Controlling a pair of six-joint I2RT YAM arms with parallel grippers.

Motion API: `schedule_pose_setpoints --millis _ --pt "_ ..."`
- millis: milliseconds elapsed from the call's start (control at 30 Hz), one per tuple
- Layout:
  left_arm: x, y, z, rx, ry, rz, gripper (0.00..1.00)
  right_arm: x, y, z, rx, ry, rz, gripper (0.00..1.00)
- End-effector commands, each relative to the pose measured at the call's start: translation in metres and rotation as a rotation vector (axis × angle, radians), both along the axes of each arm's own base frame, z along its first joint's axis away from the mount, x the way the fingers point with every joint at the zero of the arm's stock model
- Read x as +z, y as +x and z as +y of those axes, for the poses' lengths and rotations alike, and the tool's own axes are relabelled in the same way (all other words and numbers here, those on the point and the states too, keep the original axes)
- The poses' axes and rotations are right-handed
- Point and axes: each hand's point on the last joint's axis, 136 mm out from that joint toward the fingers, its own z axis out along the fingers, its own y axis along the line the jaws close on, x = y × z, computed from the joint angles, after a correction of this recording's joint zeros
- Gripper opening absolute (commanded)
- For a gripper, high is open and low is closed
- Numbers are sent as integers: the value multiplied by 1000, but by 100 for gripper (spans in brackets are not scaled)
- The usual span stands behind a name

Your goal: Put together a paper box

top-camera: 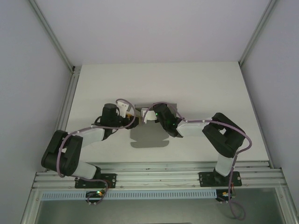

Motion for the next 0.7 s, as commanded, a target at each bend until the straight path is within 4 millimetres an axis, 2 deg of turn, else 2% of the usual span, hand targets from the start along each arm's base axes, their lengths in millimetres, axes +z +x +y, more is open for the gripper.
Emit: schedule_pose_setpoints --millis 0,100,133,267,367,500,600,667 --pt "16 11 -13 -37 -44 -48 62 14 -8 1 20 2 -38 0" --pt "14 15 -14 -49 -28 -80 69 11 -14 1 26 -5 -15 0" --pt "13 10 -23 -76 -25 -85 69 10 -16 1 30 -7 -19 0" --pt "10 15 -18 -29 -12 -86 67 7 -22 -1 31 -5 -24 0" --pt "11 9 -20 -57 -29 -95 75 1 -28 -6 18 -9 -15 0" --pt "2 3 -32 -109 -17 -89 76 -4 -34 -7 12 -5 -14 0" --pt "-4 10 -37 -105 -6 -75 74 -3 -36 -5 19 2 -13 0" --pt "-1 15 -40 -102 -14 -89 71 -4 -37 -3 25 5 -6 0"
